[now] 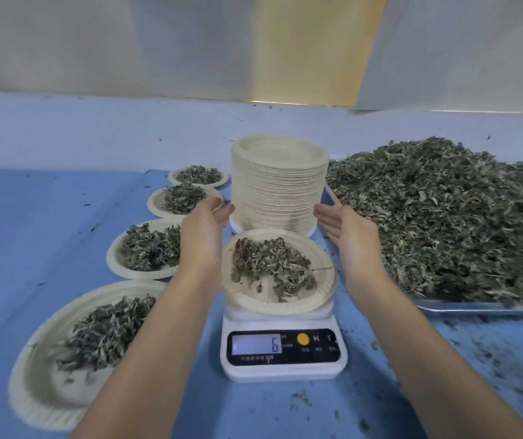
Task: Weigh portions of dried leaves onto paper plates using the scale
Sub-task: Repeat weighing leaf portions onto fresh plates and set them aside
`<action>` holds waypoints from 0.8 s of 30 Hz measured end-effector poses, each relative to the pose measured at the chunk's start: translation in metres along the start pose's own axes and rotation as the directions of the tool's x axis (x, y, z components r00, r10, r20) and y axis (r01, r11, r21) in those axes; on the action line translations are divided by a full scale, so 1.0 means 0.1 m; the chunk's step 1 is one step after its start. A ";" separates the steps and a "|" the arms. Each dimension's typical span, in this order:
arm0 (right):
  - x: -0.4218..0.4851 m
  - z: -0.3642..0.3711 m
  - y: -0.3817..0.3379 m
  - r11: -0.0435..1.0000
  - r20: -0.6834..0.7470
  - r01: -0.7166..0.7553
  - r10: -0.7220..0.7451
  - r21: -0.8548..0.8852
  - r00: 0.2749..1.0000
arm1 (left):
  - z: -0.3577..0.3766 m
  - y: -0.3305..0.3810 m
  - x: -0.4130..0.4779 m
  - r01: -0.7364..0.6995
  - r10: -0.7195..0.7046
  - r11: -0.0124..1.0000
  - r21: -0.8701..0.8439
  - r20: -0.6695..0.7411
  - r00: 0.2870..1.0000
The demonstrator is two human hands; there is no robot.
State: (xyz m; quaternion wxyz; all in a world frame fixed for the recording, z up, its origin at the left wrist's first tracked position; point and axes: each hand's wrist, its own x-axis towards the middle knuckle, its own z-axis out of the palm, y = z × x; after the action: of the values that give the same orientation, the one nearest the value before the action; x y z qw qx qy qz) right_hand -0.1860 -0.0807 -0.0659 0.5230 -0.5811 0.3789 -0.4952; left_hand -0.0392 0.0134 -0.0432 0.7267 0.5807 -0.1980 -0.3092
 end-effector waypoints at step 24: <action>-0.09 0.21 -0.11 0.987 -0.003 -0.019 0.019 0.158 1.000 | -0.20 -0.13 0.21 0.150 -0.142 0.985 0.086 -0.100 0.985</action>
State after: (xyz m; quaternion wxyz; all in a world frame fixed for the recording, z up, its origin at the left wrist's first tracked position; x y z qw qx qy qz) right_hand -0.1681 -0.0654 -0.0559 0.5714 -0.5331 0.3449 -0.5200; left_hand -0.0138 0.0121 -0.0623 0.6826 0.6408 -0.1348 -0.3245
